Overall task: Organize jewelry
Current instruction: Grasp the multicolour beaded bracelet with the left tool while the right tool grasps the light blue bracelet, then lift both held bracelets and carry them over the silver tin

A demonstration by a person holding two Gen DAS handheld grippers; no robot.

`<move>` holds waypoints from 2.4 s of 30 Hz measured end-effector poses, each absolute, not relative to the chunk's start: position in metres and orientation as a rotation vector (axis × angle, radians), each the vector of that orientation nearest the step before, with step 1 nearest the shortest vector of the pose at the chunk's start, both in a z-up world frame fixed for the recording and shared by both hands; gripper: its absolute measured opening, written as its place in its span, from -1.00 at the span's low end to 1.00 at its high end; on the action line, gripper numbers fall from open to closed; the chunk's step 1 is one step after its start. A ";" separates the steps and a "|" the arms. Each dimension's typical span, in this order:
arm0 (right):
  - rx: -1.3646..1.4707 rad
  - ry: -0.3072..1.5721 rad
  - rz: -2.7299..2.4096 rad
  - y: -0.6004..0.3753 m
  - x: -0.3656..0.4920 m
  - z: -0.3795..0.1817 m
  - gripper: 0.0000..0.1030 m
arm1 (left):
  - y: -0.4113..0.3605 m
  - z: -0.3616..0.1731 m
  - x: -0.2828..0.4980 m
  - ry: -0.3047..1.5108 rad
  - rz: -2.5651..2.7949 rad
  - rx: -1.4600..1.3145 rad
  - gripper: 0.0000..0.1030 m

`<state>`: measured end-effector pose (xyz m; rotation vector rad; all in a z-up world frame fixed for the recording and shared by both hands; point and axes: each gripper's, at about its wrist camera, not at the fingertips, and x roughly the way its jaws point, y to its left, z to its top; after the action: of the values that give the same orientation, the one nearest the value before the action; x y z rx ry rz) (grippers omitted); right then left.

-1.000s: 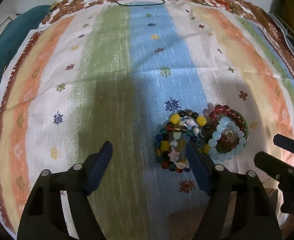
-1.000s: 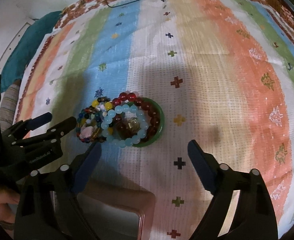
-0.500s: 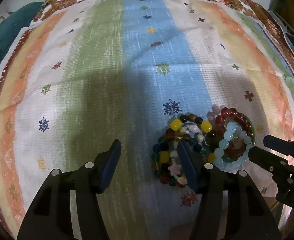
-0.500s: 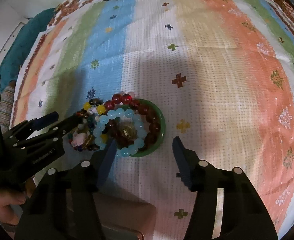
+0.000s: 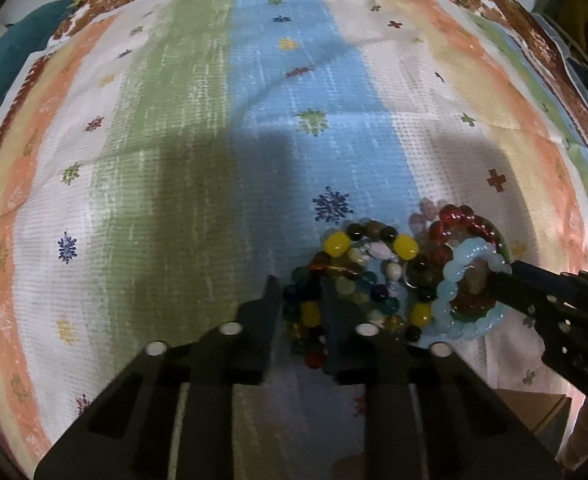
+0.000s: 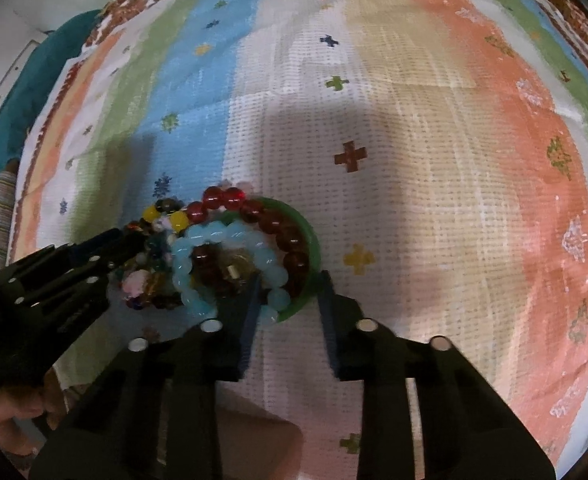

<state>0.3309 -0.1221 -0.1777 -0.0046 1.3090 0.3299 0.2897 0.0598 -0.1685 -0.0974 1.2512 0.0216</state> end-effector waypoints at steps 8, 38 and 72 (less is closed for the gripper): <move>0.023 1.306 0.331 -0.132 0.333 -0.173 -0.76 | 0.065 -0.162 0.288 1.245 0.042 -0.108 -0.80; -0.117 1.100 0.374 -0.125 0.296 -0.106 -0.76 | 0.052 -0.095 0.259 1.129 0.012 -0.130 -0.82; -0.119 0.948 0.461 -0.127 0.222 -0.053 -0.76 | 0.036 -0.029 0.182 0.978 -0.012 -0.133 -0.82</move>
<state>0.2220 -0.1270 -0.0529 -0.1187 0.9485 0.4609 0.1819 0.0356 -0.0290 -0.1330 0.9775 -0.0123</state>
